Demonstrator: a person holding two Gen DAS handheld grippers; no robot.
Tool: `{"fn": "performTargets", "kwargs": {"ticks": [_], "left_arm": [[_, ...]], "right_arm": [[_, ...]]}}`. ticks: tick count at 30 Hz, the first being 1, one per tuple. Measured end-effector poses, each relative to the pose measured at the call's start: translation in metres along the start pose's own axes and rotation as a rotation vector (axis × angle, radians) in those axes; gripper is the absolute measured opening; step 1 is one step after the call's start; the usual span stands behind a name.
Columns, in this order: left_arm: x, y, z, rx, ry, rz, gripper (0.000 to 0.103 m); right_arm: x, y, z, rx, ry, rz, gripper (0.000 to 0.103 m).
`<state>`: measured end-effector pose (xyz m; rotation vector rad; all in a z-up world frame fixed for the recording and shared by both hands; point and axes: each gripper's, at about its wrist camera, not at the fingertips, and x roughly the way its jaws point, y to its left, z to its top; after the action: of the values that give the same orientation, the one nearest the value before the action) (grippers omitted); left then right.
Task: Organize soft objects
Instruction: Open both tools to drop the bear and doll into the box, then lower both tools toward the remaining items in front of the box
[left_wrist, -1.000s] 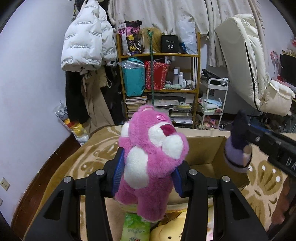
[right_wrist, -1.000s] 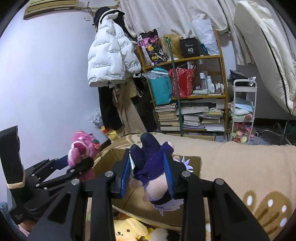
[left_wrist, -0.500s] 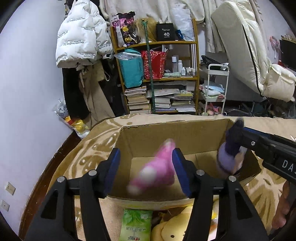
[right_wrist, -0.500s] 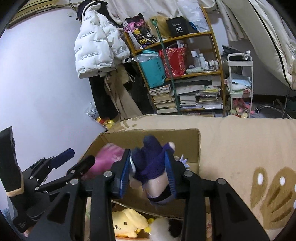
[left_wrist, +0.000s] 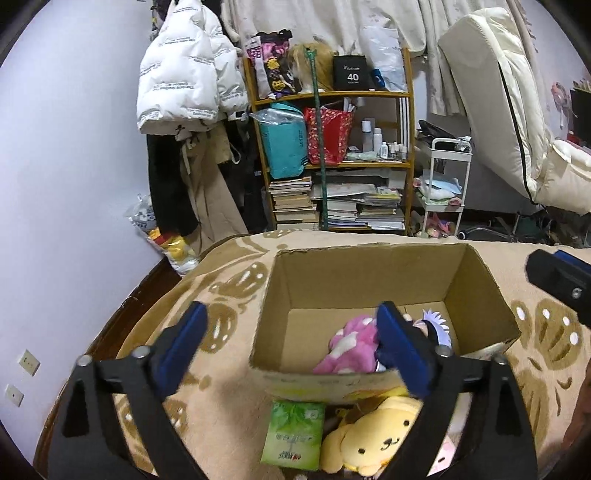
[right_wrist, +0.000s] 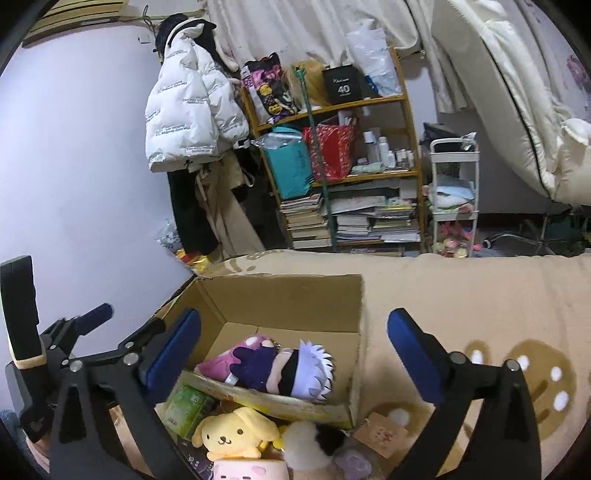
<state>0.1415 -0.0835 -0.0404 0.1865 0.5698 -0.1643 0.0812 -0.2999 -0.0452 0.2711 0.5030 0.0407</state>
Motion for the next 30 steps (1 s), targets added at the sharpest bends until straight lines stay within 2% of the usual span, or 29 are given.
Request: {"fn": "performTargets", "kwargs": {"ticks": [10, 19, 30], "left_arm": [[-0.034, 0.011, -0.012, -0.016, 0.032, 0.01, 0.097], [-0.066, 0.016, -0.027, -0.011, 0.077, 0.042, 0.097], [-0.079, 0.023, -0.042, -0.019, 0.134, 0.053, 0.097]], "right_arm": [[-0.039, -0.003, -0.005, 0.043, 0.007, -0.067, 0.103], [-0.068, 0.007, -0.018, 0.045, 0.03, -0.056, 0.103], [-0.075, 0.02, -0.037, 0.003, 0.093, -0.075, 0.103]]}}
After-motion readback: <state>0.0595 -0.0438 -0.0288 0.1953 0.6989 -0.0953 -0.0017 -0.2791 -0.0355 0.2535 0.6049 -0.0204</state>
